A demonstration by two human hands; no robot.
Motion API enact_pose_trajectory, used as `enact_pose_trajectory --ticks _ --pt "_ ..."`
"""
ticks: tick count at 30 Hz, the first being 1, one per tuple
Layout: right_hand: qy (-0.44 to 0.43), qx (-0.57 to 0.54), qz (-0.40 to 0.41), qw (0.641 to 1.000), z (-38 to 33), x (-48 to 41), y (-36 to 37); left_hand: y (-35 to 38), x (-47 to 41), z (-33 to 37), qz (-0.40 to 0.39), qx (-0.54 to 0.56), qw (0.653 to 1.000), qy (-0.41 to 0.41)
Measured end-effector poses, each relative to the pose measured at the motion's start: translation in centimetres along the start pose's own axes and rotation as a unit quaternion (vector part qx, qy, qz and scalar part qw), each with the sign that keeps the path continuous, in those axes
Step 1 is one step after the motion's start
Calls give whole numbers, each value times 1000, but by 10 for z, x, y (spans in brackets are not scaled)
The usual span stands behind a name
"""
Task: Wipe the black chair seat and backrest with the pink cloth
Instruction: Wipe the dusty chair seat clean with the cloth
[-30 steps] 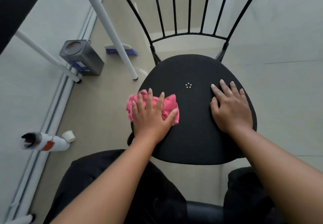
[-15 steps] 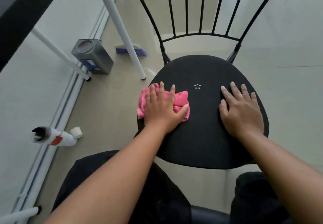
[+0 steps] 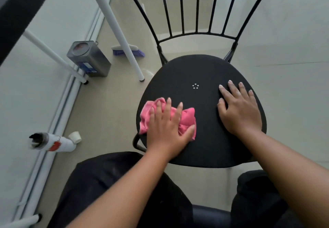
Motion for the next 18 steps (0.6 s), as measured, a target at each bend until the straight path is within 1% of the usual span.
enact_pose_trajectory --ticks 2,3,4,6,8,9,11,13,14,16,17,18 --pt "-4 -33 10 999 1 2 -3 11 53 13 -19 8 1000 7" --pt "1 -80 23 997 3 3 -6 14 67 20 -27 15 1000 6" --pt "13 -142 38 989 5 6 -10 16 71 25 -33 18 999 10" --pt "43 -254 62 964 11 14 -18 11 61 28 -50 24 997 50" --pt "71 -285 68 953 15 24 -23 -2 44 21 -50 74 992 90" --pt "79 -279 67 955 14 29 -25 -10 35 11 -28 104 990 87" --pt "66 -243 79 965 2 39 -28 -23 11 -16 27 139 989 33" --pt "-2 -192 95 977 -33 48 -30 -29 -15 -43 31 144 989 -16" --pt "-49 -170 78 981 -57 53 -27 -30 -27 -51 21 137 990 -21" --pt "-145 -126 -8 981 -105 64 -14 -31 -46 -56 11 136 991 -10" --pt "-183 -95 -59 977 -123 72 -2 -29 -52 -54 8 142 990 -1" --pt "-212 -51 -92 972 -132 80 11 -26 -54 -53 8 144 990 9"
Point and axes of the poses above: each hand's wrist, its own x-axis away from the middle knuckle, its own y-axis out of the palm, z = x × y, the point moved 3 cm from there along -x, towards the middle knuckle, and after that the axes turned 9 degrees about -y, right-handed, at the moved point
